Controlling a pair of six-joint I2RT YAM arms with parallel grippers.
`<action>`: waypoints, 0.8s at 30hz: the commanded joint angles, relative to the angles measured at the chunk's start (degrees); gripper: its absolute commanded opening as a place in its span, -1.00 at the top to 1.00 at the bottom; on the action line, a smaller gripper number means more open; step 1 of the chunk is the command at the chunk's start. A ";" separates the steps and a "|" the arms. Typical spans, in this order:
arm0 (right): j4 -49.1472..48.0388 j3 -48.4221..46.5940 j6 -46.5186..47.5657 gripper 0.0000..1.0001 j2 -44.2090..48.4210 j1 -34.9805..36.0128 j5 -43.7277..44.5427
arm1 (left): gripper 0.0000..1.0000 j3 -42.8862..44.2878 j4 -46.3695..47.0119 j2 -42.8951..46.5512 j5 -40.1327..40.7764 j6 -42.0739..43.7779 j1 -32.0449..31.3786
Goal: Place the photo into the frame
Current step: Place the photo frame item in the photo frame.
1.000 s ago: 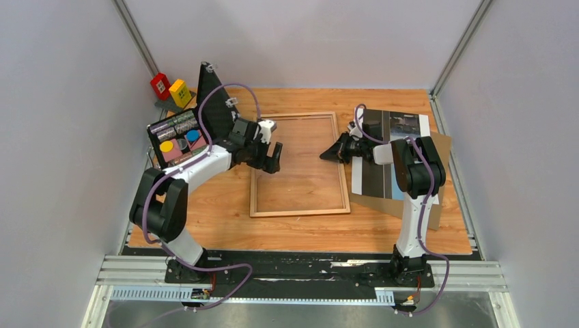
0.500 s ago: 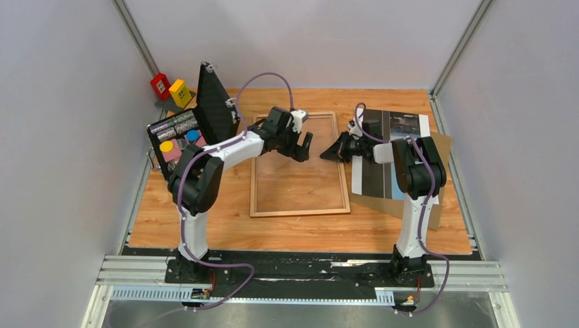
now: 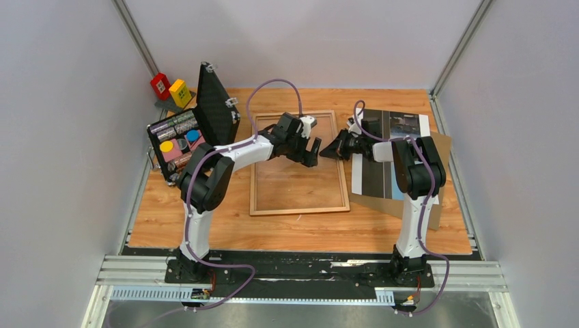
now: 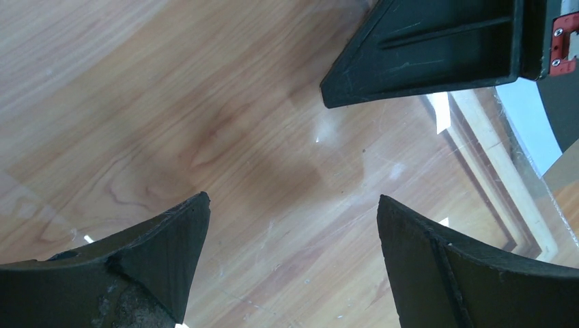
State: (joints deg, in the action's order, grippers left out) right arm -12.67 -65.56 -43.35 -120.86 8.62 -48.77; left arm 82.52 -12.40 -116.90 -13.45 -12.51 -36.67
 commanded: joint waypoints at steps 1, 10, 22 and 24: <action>-0.18 -2.03 1.24 0.97 -0.32 0.46 1.93 | -0.99 1.93 2.95 0.29 -0.20 -1.35 -0.61; 0.01 -2.11 1.60 0.94 -0.69 1.00 2.10 | -0.98 1.34 3.05 -0.03 0.92 -1.06 -0.95; 0.51 -2.09 2.12 0.84 -0.32 1.05 2.44 | -0.95 0.26 3.78 -2.01 1.83 -0.65 -1.00; 0.69 -2.12 2.30 0.81 -0.02 1.05 2.54 | -0.95 -0.03 3.93 -2.17 1.83 -0.67 -1.02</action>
State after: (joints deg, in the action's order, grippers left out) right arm -12.38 -65.73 -42.72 -120.92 9.30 -47.86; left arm 82.56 -10.70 -118.39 -12.51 -13.15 -37.26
